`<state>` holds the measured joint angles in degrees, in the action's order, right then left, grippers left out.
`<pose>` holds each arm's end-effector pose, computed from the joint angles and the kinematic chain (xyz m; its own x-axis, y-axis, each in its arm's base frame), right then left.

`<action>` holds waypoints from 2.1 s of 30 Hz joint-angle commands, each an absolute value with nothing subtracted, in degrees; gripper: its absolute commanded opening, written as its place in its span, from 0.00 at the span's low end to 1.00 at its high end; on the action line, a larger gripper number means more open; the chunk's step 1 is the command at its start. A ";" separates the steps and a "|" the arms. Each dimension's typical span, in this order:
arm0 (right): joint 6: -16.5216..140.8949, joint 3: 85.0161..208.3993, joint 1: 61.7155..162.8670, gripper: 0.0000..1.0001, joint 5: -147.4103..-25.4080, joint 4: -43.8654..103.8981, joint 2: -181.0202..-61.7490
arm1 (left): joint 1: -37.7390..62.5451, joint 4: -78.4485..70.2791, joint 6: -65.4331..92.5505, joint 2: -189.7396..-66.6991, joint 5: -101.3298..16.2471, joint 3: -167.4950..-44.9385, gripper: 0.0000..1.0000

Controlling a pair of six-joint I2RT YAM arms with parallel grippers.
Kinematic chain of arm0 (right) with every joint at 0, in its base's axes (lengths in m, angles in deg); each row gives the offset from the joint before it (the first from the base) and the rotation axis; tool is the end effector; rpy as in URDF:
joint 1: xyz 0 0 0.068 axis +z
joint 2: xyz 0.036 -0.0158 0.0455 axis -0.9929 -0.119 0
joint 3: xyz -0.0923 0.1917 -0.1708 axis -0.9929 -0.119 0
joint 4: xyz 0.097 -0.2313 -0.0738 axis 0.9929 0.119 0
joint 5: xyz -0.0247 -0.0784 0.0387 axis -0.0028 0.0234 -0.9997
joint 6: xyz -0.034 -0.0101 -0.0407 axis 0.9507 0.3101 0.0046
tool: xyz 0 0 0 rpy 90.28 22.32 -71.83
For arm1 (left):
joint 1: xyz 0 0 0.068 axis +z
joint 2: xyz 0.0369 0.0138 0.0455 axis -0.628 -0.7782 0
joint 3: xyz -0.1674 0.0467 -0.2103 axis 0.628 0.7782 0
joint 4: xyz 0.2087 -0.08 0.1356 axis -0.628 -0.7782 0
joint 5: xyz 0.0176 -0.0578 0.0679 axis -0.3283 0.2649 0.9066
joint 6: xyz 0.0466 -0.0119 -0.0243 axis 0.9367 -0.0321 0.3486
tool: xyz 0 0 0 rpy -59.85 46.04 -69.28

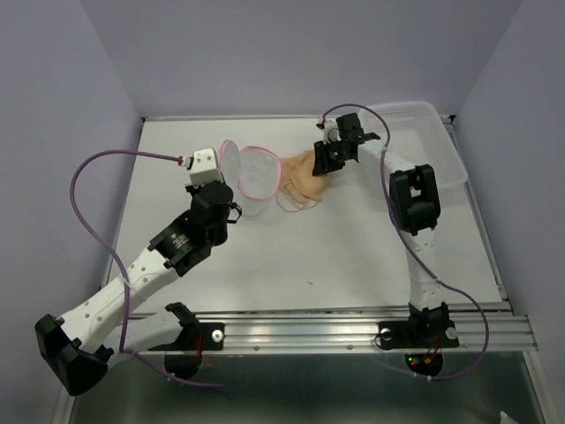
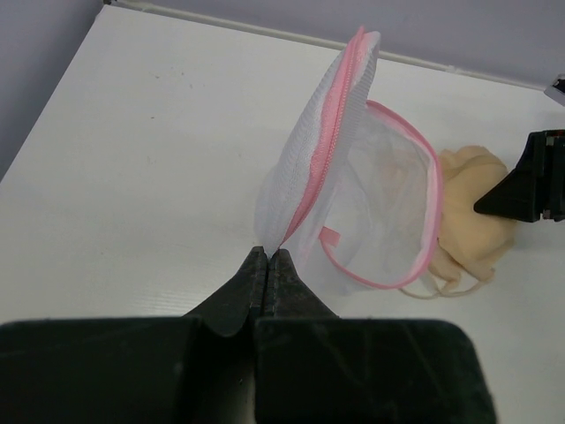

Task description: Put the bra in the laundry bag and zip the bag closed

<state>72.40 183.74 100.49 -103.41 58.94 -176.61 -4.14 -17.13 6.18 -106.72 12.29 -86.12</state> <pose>0.4949 0.1699 0.1674 -0.7325 -0.2849 -0.6183 -0.5537 0.7777 0.2977 0.1691 -0.1226 0.3572 -0.1371 -0.1775 -0.9745 -0.0982 0.9814 -0.1650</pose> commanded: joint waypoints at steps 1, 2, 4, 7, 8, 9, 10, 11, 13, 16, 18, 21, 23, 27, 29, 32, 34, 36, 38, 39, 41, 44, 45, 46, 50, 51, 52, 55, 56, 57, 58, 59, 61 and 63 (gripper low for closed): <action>71.73 182.08 100.65 0.35 -108.29 60.10 -178.91 | -4.08 -15.68 6.07 -105.11 13.18 -86.78 0.00; 71.55 181.64 100.65 0.29 -109.26 59.75 -178.56 | -4.08 -15.59 6.07 -105.02 13.27 -86.87 0.00; 70.77 180.15 100.65 0.16 -111.46 58.43 -176.90 | -4.08 -15.59 5.98 -105.02 13.36 -87.04 0.00; 69.71 178.48 100.65 0.01 -111.47 56.93 -174.61 | -4.08 -15.59 5.80 -104.84 13.18 -87.05 0.00; 69.70 178.04 100.65 0.01 -111.29 56.67 -172.86 | -4.08 -15.59 5.72 -104.76 13.18 -87.05 0.00; 69.36 177.51 100.65 0.01 -111.03 56.15 -171.71 | -4.08 -15.59 5.63 -104.67 13.01 -86.96 0.00; 69.18 176.29 100.65 0.01 -110.68 55.70 -170.57 | -4.08 -15.59 5.54 -104.67 13.01 -86.96 0.00; 69.18 175.50 100.65 0.01 -110.67 55.18 -169.34 | -4.08 -15.59 5.45 -104.58 13.01 -86.96 0.00; 67.08 173.74 100.65 0.01 -109.80 53.25 -165.04 | -4.08 -15.59 5.28 -104.67 12.74 -86.96 0.00; 66.19 170.14 100.65 0.01 -108.04 51.22 -158.36 | -4.08 -15.59 5.36 -105.19 12.48 -87.13 0.00; 66.27 167.24 101.26 0.01 -107.60 49.82 -152.75 | -4.08 -15.59 5.36 -105.89 12.04 -87.31 0.00; 66.28 165.03 101.88 0.01 -106.11 48.85 -147.72 | -4.16 -15.77 5.19 -106.86 11.95 -87.49 0.00; 65.40 164.68 103.20 0.01 -106.02 48.67 -143.85 | -4.16 -15.77 4.66 -107.13 11.86 -87.66 0.00; 64.52 164.68 105.83 0.01 -105.67 48.76 -139.10 | -4.16 -15.94 3.78 -107.66 11.95 -88.01 0.00; 64.08 165.11 107.59 0.01 -105.49 48.93 -137.26 | -4.16 -16.38 2.47 -107.57 12.13 -88.10 0.00; 62.94 167.04 109.96 0.01 -105.93 48.93 -136.02 | -4.16 -16.73 1.32 -107.31 11.69 -87.66 0.00; 62.06 168.28 111.37 0.01 -105.84 48.67 -135.32 | -4.16 -16.91 0.80 -107.22 11.77 -87.31 0.00; 60.57 169.59 113.21 0.01 -105.32 47.71 -135.23 | -4.16 -17.17 0.44 -107.13 11.86 -87.13 0.00; 60.21 170.21 113.75 0.01 -105.22 46.92 -135.58 | -4.16 -17.35 0.09 -107.04 11.86 -87.05 0.00; 59.43 170.21 114.53 0.01 -104.53 45.87 -135.93 | -4.16 -17.26 0.09 -106.87 11.60 -86.96 0.00; 59.07 170.65 115.07 0.01 -103.03 44.63 -136.72 | -4.16 -17.26 0.00 -106.60 11.42 -86.78 0.00; 58.02 171.70 115.68 0.01 -96.80 43.92 -139.08 | -4.16 -17.26 -0.44 -106.16 10.99 -86.61 0.00; 57.23 172.75 115.68 0.01 -93.04 43.84 -139.88 | -4.16 -17.18 -0.52 -105.90 10.90 -86.43 0.00; 56.96 173.11 116.47 0.01 -91.88 43.84 -140.58 | -4.16 -17.35 -0.70 -105.81 10.90 -86.43 0.00; 55.47 172.85 118.31 0.01 -89.76 43.40 -144.53 | -4.16 -18.14 -1.76 -105.64 10.81 -86.43 0.00; 55.21 172.76 118.32 0.01 -88.36 43.40 -145.15 | -4.16 -18.23 -2.19 -105.64 10.81 -86.43 0.00; 55.12 172.68 118.93 0.01 -87.04 43.48 -145.77 | -4.16 -18.75 -2.63 -105.64 10.72 -86.52 0.00; 55.29 172.50 119.46 0.01 -83.87 44.10 -147.53 | -4.16 -19.28 -3.42 -105.72 10.54 -86.43 0.00; 55.29 172.50 119.99 0.01 -83.17 44.62 -147.70 | -4.16 -19.55 -4.04 -105.81 10.46 -86.43 0.00; 55.64 172.50 119.99 0.01 -82.81 45.06 -147.88 | -4.16 -19.55 -4.22 -105.81 10.46 -86.43 0.00; 55.64 172.33 120.51 0.01 -82.03 46.28 -147.79 | -4.16 -19.81 -4.57 -106.07 10.54 -86.43 0.00; 55.73 172.06 120.52 0.01 -81.59 46.82 -147.79 | -4.16 -20.16 -5.09 -106.16 10.46 -86.52 0.00; 56.08 171.27 121.22 0.01 -81.06 48.40 -147.79 | -4.08 -20.51 -5.79 -106.60 10.63 -86.78 0.00; 56.26 170.66 121.74 0.01 -80.09 50.24 -147.88 | -4.16 -20.60 -6.24 -107.04 10.63 -86.87 0.00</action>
